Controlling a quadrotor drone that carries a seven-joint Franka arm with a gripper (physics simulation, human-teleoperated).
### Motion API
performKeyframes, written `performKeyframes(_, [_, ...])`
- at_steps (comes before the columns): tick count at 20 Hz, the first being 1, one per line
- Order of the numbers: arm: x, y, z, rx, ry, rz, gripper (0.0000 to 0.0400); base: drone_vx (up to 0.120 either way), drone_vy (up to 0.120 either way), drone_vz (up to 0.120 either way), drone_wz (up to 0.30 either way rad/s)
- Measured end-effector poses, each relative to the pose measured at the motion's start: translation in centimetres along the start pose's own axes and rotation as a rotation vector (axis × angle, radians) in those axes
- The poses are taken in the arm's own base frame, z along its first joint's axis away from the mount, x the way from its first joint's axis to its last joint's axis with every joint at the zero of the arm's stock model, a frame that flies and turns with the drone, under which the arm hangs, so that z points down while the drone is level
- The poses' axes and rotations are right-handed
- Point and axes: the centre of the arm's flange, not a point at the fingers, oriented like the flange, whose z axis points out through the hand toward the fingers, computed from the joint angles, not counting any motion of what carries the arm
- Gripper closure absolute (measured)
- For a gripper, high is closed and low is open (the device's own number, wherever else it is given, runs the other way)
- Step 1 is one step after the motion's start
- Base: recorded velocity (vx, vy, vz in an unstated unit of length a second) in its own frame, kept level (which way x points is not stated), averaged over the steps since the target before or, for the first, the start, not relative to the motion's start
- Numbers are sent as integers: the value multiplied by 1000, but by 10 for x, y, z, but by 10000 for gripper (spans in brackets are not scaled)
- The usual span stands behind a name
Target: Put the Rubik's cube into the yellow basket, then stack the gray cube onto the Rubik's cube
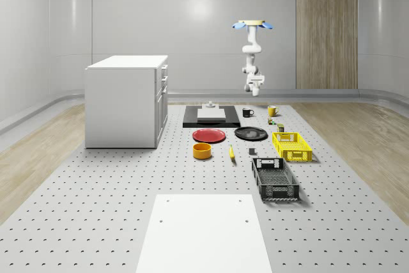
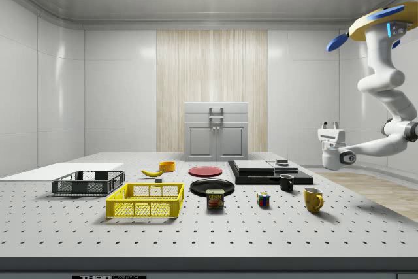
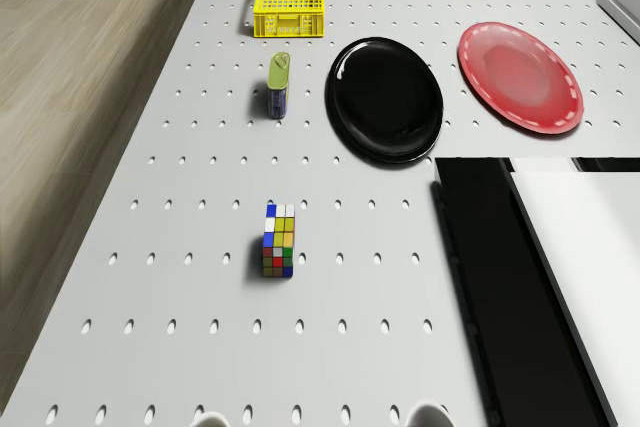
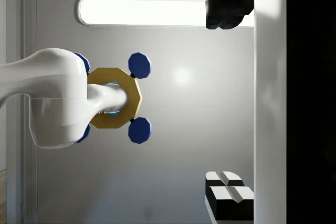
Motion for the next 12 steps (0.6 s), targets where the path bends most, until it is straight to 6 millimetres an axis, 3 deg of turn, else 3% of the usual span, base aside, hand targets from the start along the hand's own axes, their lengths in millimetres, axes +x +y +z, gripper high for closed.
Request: performKeyframes(12, [-1, 0, 0, 4, 9, 0, 0, 120, 120, 0, 0])
